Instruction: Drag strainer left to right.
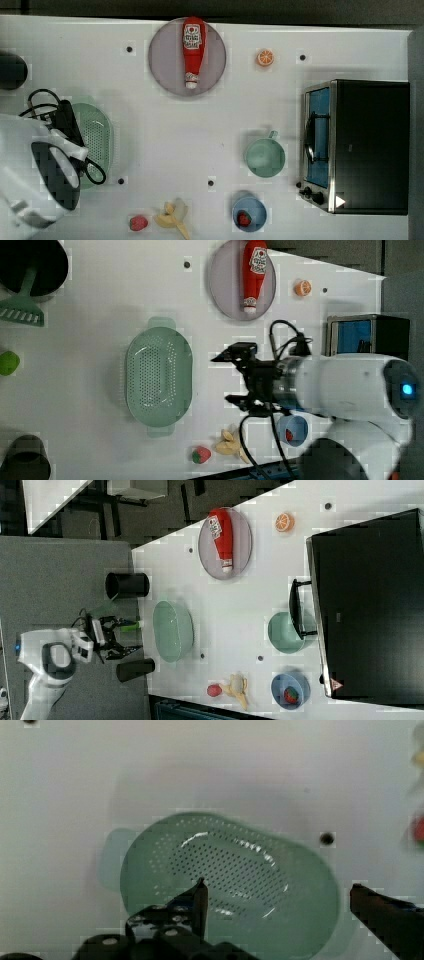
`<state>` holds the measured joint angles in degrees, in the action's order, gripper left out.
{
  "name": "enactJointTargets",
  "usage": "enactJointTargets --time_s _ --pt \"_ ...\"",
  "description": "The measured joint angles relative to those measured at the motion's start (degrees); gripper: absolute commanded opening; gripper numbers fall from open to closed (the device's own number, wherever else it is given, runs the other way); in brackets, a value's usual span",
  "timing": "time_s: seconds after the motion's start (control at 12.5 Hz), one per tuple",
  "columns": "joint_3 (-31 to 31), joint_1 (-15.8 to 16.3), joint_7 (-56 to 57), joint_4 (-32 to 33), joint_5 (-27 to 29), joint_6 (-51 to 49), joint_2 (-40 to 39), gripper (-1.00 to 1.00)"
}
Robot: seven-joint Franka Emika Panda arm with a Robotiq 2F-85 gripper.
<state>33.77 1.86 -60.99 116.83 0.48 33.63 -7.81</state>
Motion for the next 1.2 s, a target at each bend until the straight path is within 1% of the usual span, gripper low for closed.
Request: enactJointTargets --time_s 0.16,0.24,0.32,0.48,0.56,0.72,0.96,1.2 --pt "0.76 0.4 -4.64 -0.22 -0.43 2.8 -5.14 1.0" --pt "0.53 0.75 -6.21 -0.11 -1.88 4.17 -7.78 1.0" --pt "0.42 0.91 -6.77 0.45 -2.23 7.27 -10.55 1.0" --pt "0.53 0.36 -8.62 2.8 -2.28 13.23 -15.14 1.0" --pt "-0.03 0.74 -9.01 4.14 -2.06 16.34 -17.42 1.0" --pt "-1.65 1.84 -9.51 4.59 -0.43 19.64 -21.26 1.0" --pt "-6.18 5.39 -9.57 4.25 -0.47 24.68 -25.12 1.0" --pt "-14.23 12.16 -10.97 5.26 0.14 26.63 -25.12 1.0"
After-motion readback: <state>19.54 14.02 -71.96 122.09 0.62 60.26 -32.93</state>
